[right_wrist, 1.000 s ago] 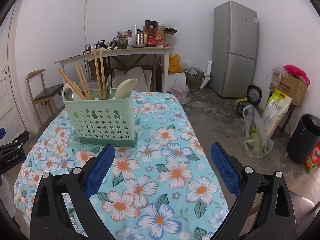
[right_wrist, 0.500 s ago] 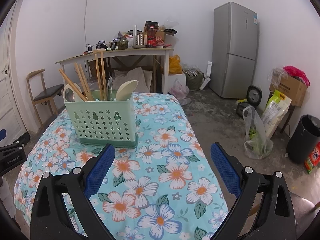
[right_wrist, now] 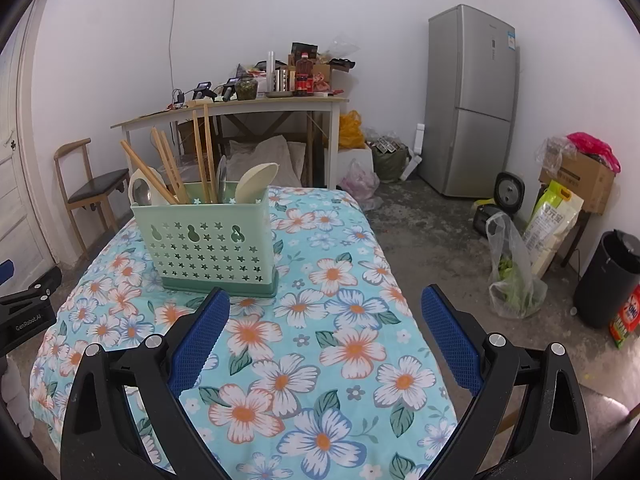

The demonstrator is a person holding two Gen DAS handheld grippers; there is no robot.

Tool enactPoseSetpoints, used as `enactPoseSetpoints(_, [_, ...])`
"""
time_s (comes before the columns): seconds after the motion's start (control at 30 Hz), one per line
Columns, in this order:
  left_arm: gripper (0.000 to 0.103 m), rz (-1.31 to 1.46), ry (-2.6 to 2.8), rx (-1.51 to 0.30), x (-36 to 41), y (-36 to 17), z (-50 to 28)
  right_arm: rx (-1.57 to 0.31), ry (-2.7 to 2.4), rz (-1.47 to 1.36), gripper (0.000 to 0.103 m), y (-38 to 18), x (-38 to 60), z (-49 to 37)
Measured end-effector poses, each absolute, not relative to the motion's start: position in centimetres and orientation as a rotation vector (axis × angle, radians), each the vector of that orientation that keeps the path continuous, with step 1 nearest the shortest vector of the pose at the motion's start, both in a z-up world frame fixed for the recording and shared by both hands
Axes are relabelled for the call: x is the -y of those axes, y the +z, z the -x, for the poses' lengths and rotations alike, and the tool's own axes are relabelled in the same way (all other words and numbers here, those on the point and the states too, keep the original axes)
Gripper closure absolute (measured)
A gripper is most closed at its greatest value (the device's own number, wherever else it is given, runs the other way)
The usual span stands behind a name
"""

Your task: Organize utensils

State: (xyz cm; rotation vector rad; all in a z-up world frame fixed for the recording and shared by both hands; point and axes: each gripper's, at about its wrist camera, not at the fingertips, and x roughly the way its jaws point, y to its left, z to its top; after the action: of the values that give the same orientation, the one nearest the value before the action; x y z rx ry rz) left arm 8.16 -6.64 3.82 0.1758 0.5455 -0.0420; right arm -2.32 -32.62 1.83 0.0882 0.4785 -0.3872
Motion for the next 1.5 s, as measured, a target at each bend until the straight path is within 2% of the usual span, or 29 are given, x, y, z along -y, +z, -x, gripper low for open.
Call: enactPoseSetpoints(1.5, [0.006, -0.179, -0.046, -0.55, 6.59, 3.67, -8.22, -0.488, -0.378, -0.09, 0.011, 1.75, 32.32, 2.09])
